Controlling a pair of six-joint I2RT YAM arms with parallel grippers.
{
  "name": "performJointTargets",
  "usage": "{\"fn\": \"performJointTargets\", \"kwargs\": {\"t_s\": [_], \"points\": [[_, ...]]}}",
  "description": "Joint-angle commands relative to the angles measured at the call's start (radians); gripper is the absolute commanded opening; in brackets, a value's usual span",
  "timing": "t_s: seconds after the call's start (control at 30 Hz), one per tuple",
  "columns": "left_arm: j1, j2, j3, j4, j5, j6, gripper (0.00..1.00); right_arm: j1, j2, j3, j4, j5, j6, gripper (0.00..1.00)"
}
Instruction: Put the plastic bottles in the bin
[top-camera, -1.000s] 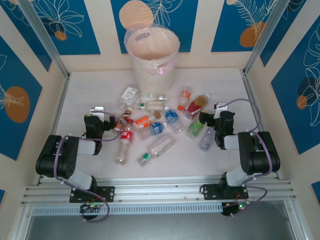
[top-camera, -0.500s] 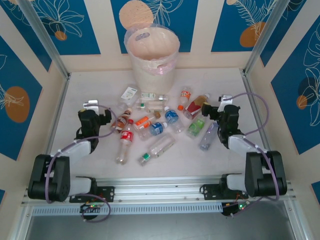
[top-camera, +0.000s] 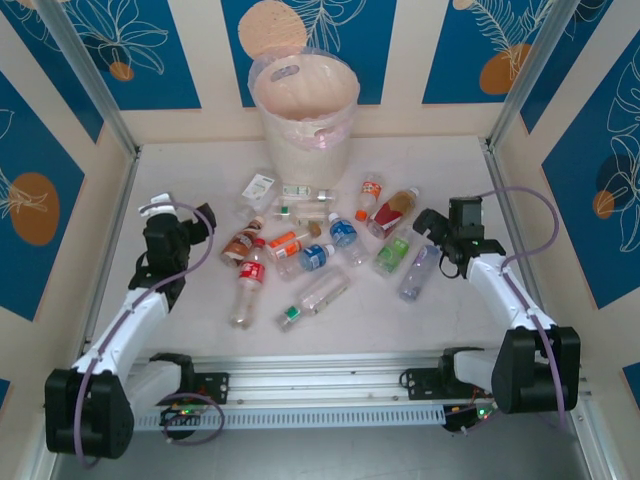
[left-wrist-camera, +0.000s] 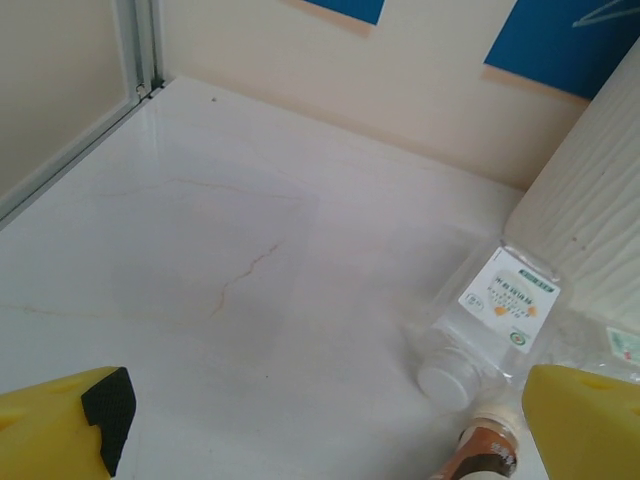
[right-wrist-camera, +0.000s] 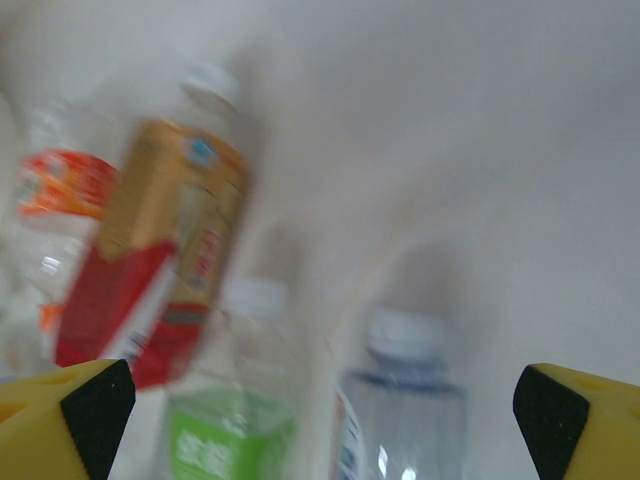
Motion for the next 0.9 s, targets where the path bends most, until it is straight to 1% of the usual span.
{"fn": "performJointTargets", "kwargs": {"t_s": [0.0, 0.07, 0.13, 0.17, 0.23, 0.3, 0.4, 0.47, 0.63, 0.7, 0.87], "points": [[0.012, -0.043, -0.025, -0.046, -0.009, -0.045, 1.0, 0.0, 0.018, 0.019, -0.248, 0.04, 0.109, 0.99], [0.016, -0.056, -0.036, -0.043, -0.008, -0.037, 1.0, 0.0, 0.03, 0.008, -0.246, 0.01, 0.099, 1.0], [0.019, -0.063, -0.043, -0.034, 0.011, -0.026, 1.0, 0.003, 0.055, 0.004, -0.232, -0.043, 0.093, 0.9], [0.02, -0.064, -0.044, -0.034, 0.016, -0.025, 1.0, 0.005, 0.068, 0.002, -0.221, -0.064, 0.091, 0.87], [0.02, -0.064, -0.042, -0.039, 0.02, -0.028, 1.0, 0.005, 0.097, -0.001, -0.188, -0.109, 0.088, 0.84], [0.022, -0.064, -0.035, -0.065, -0.001, -0.04, 1.0, 0.007, 0.128, -0.001, -0.167, -0.132, 0.086, 0.82], [0.025, -0.066, -0.025, -0.109, -0.025, -0.054, 1.0, 0.009, 0.172, -0.007, -0.16, -0.113, 0.086, 0.79], [0.029, -0.066, -0.023, -0.128, -0.032, -0.062, 1.0, 0.012, 0.194, -0.02, -0.135, -0.138, 0.078, 0.78], [0.035, -0.064, -0.023, -0.144, -0.024, -0.081, 1.0, 0.023, 0.236, -0.053, -0.075, -0.144, 0.117, 0.76], [0.038, -0.061, -0.021, -0.149, -0.013, -0.092, 1.0, 0.026, 0.251, -0.058, -0.056, -0.149, 0.126, 0.72], [0.039, -0.046, -0.001, -0.168, 0.023, -0.122, 1.0, 0.038, 0.234, -0.063, -0.058, -0.084, 0.145, 0.65]]}}
